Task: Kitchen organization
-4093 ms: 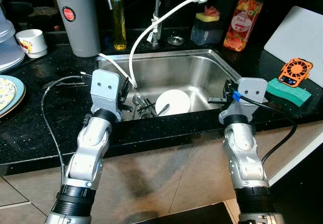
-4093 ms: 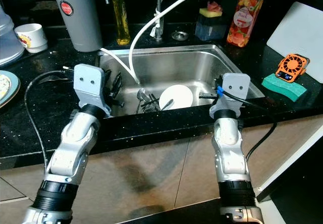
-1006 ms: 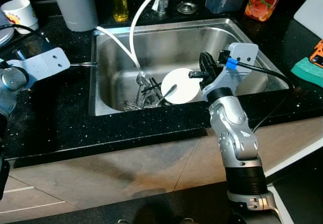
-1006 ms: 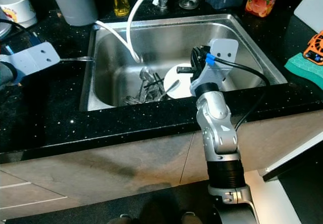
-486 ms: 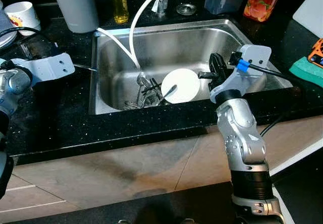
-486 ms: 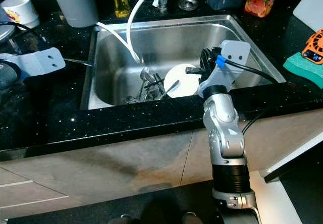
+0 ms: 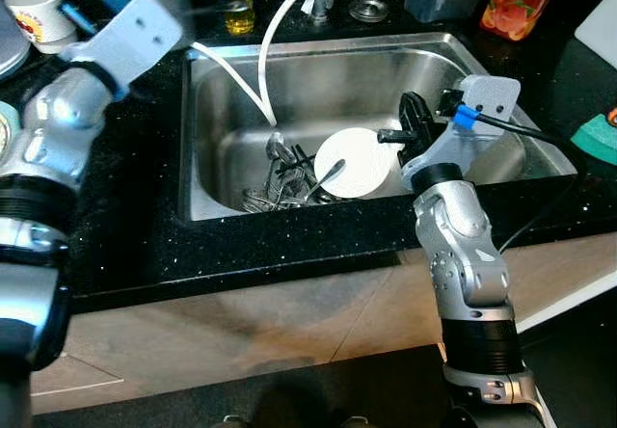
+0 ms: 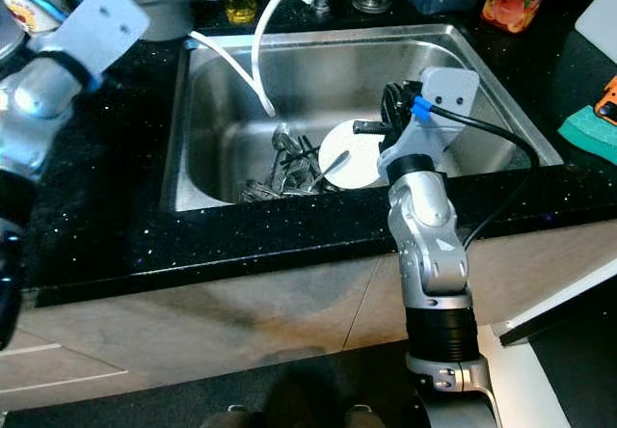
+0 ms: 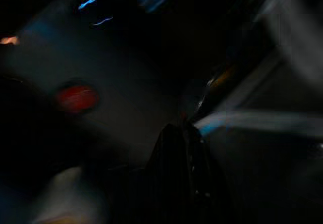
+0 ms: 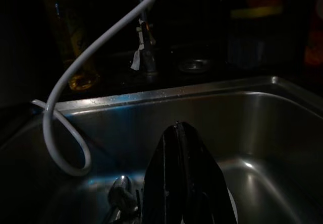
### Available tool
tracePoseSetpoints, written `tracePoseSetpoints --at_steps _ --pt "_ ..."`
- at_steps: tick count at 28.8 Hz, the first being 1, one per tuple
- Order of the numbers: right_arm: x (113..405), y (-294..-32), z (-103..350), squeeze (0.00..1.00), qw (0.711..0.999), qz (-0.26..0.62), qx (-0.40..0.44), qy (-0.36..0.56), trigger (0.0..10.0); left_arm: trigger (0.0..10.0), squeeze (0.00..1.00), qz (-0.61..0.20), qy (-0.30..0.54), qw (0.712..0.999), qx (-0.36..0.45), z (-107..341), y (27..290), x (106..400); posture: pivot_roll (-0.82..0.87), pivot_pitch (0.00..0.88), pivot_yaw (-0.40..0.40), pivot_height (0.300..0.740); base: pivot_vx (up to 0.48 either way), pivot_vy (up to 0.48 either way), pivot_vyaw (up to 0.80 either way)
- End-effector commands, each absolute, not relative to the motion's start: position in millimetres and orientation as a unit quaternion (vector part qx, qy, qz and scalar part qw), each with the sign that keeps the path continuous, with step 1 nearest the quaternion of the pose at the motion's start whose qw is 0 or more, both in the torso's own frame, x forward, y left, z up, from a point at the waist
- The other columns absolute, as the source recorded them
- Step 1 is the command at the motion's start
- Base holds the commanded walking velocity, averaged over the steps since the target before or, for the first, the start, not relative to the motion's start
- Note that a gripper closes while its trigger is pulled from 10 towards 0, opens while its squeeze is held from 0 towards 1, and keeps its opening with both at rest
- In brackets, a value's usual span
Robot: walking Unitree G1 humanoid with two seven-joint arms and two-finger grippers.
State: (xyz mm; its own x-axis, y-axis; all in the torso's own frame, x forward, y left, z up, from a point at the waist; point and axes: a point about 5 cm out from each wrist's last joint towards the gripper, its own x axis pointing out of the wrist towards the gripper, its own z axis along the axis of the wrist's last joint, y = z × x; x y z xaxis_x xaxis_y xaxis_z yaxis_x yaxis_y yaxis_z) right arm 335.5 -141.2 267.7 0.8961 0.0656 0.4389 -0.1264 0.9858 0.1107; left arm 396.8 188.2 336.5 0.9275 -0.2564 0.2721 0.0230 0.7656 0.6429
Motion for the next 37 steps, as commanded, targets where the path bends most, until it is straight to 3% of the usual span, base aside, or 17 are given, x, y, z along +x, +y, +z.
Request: tracePoseSetpoints --at_steps 1,4,11,12,13,15,18,19,28,31,32,35,37 --pt "336 -141 270 0.00 0.970 0.053 0.070 -0.227 10.0 10.0 0.00 -0.156 -0.162 0.934 0.277 330 160 394 0.14 0.121 -0.012 0.740 0.000 0.000 0.00" --pt "336 -141 271 0.00 0.969 0.054 0.068 -0.230 10.0 10.0 0.00 -0.248 -0.124 0.940 0.199 315 123 391 0.14 0.114 -0.009 0.740 0.000 0.000 0.00" --pt "335 -142 275 0.00 0.968 0.050 0.065 -0.237 10.0 10.0 0.00 -0.282 -0.006 0.953 0.106 265 92 401 0.11 0.099 -0.006 0.740 0.000 0.000 0.00" --pt "335 -144 275 0.00 0.968 0.049 0.064 -0.237 10.0 10.0 0.37 -0.274 0.006 0.955 0.114 258 91 402 0.11 0.094 -0.006 0.740 0.000 0.000 0.00" --pt "334 -145 275 0.00 0.968 0.047 0.062 -0.237 10.0 10.0 1.00 -0.271 0.021 0.956 0.106 251 92 403 0.11 0.090 -0.005 0.740 0.000 0.000 0.00" --pt "334 -147 274 0.00 0.969 0.045 0.060 -0.236 10.0 10.0 1.00 -0.269 0.024 0.959 0.087 250 93 401 0.11 0.087 -0.009 0.740 0.000 0.000 0.00" --pt "335 -150 273 0.00 0.969 0.043 0.058 -0.236 10.0 10.0 1.00 -0.314 -0.057 0.948 0.015 281 88 386 0.11 0.080 -0.013 0.740 0.000 0.000 0.00" --pt "335 -150 274 0.00 0.969 0.043 0.058 -0.236 10.0 10.0 0.00 -0.326 -0.079 0.942 -0.002 290 88 381 0.11 0.080 -0.013 0.740 0.000 0.000 0.00" --pt "338 -145 276 0.00 0.968 0.052 0.060 -0.239 10.0 10.0 0.00 -0.349 -0.118 0.925 -0.090 310 104 351 0.12 0.068 -0.024 0.740 0.000 0.000 0.00" --pt "338 -146 276 0.00 0.968 0.053 0.060 -0.239 10.0 10.0 0.00 -0.322 -0.087 0.939 -0.080 299 103 342 0.13 0.065 -0.027 0.740 0.000 0.000 0.00" --pt "338 -145 275 0.00 0.968 0.054 0.061 -0.238 10.0 10.0 0.00 -0.281 -0.056 0.956 -0.063 288 103 337 0.13 0.062 -0.030 0.740 0.000 0.000 0.00" --pt "337 -144 275 0.00 0.967 0.057 0.065 -0.239 10.0 10.0 0.00 -0.229 -0.025 0.970 -0.078 283 109 336 0.14 0.062 -0.033 0.740 0.000 0.000 0.00" --pt "336 -142 274 0.00 0.966 0.063 0.067 -0.240 10.0 10.0 0.00 -0.195 -0.034 0.979 -0.057 283 116 336 0.14 0.062 -0.033 0.740 0.000 0.000 0.00"
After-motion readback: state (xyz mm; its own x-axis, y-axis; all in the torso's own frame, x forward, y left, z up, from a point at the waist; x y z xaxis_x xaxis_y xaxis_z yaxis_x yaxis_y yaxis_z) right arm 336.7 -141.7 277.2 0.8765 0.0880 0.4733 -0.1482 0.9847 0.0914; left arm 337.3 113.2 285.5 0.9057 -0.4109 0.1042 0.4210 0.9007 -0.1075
